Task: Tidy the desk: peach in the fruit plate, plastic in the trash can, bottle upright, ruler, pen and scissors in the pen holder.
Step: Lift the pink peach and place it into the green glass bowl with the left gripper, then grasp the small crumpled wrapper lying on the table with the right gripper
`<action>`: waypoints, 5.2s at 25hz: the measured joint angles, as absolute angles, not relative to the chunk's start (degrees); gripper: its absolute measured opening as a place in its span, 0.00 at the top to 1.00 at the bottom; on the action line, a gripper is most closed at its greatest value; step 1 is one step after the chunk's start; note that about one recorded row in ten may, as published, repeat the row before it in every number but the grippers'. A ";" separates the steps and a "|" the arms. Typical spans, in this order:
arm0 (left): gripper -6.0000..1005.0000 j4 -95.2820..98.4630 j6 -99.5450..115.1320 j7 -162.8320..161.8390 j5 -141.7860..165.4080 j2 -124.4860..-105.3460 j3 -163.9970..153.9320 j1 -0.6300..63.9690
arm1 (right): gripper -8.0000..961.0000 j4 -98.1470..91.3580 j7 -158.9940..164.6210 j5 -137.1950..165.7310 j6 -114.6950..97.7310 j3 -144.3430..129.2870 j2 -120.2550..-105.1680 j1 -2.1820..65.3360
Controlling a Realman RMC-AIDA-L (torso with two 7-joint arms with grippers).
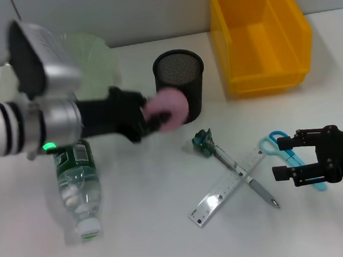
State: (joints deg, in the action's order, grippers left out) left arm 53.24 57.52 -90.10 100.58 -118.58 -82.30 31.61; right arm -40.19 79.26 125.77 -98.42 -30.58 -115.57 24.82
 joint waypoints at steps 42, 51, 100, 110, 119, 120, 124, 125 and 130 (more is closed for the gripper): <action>0.51 40.16 31.51 -82.36 96.32 -118.56 -69.94 35.33 | 0.16 -40.25 79.25 125.77 -98.45 -30.59 -115.75 25.05; 0.20 40.85 36.71 -84.82 94.68 -118.34 -68.13 34.62 | 0.16 -40.25 79.28 125.77 -98.55 -30.58 -115.75 25.05; 0.18 45.78 90.37 -81.94 111.82 -117.28 -56.29 26.26 | 0.16 -52.20 128.22 146.05 -88.48 -54.97 -117.18 52.23; 0.18 45.90 90.12 -81.82 111.81 -117.16 -56.06 26.07 | 0.16 -43.88 130.26 150.62 -79.57 -64.21 -119.28 57.22; 0.19 45.97 90.05 -81.82 111.80 -117.09 -56.07 26.09 | 0.16 -39.91 131.07 148.91 -74.50 -68.20 -119.55 57.34; 0.19 45.99 90.05 -81.82 111.80 -117.06 -56.04 26.09 | 0.16 -39.58 131.00 148.53 -74.23 -68.33 -119.54 57.35; 0.19 46.06 90.06 -81.82 111.79 -117.06 -56.02 26.24 | 0.16 -39.03 130.97 148.18 -72.94 -70.28 -119.56 57.04; 0.19 46.06 90.06 -81.82 111.79 -117.06 -56.01 26.29 | 0.16 -38.91 130.98 148.12 -72.58 -70.82 -119.58 56.97; 0.19 46.06 90.07 -81.82 111.79 -117.17 -55.99 26.34 | 0.16 -37.52 131.12 147.23 -71.52 -72.21 -119.65 57.22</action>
State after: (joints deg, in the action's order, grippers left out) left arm 46.06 90.07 -81.82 111.79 -117.17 -55.99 26.34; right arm -37.52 131.12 147.23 -71.52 -72.21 -119.65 57.22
